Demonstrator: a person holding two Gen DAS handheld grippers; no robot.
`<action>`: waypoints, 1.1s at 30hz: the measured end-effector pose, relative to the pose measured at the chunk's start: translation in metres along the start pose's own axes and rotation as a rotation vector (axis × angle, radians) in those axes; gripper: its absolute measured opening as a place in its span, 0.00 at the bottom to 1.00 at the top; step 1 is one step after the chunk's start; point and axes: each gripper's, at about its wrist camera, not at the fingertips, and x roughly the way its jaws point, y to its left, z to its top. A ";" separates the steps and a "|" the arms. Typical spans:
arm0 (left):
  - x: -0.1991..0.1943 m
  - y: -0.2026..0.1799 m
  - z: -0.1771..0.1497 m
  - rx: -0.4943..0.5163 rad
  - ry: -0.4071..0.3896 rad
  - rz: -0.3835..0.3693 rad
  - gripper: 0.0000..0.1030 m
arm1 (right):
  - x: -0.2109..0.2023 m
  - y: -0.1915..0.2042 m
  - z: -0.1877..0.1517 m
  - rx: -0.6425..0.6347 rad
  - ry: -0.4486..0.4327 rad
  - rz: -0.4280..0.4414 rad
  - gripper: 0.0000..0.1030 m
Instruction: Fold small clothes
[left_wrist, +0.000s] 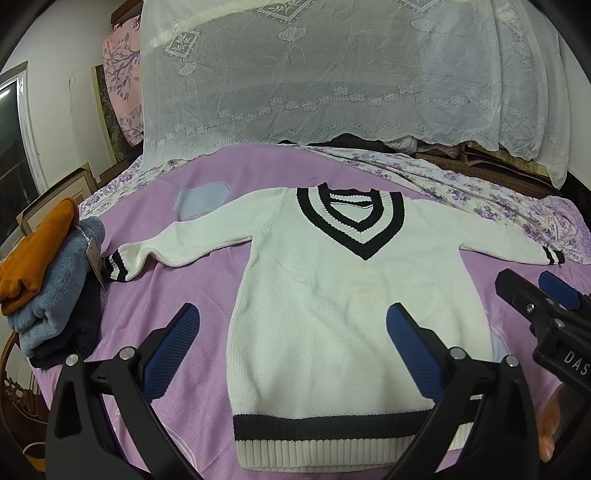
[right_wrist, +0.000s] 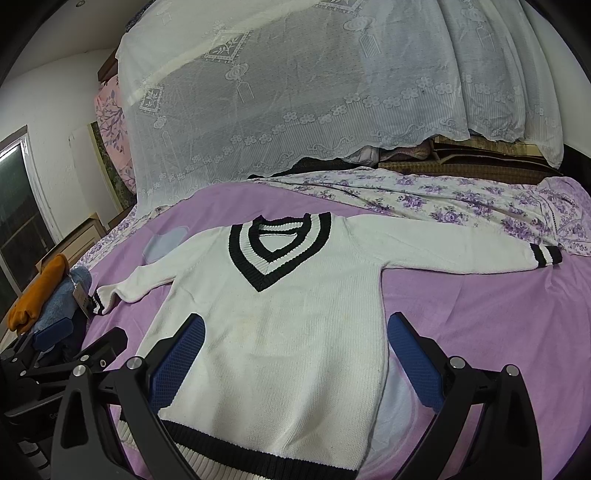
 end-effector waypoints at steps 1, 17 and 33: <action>0.000 -0.001 0.001 0.001 -0.001 0.000 0.96 | 0.000 -0.001 0.000 0.000 0.000 0.000 0.97; 0.001 -0.001 0.001 0.000 0.002 0.001 0.96 | 0.001 -0.002 0.000 0.003 0.001 0.001 0.97; 0.008 0.000 -0.007 -0.003 0.021 -0.001 0.96 | 0.002 -0.001 -0.005 0.019 0.005 -0.001 0.97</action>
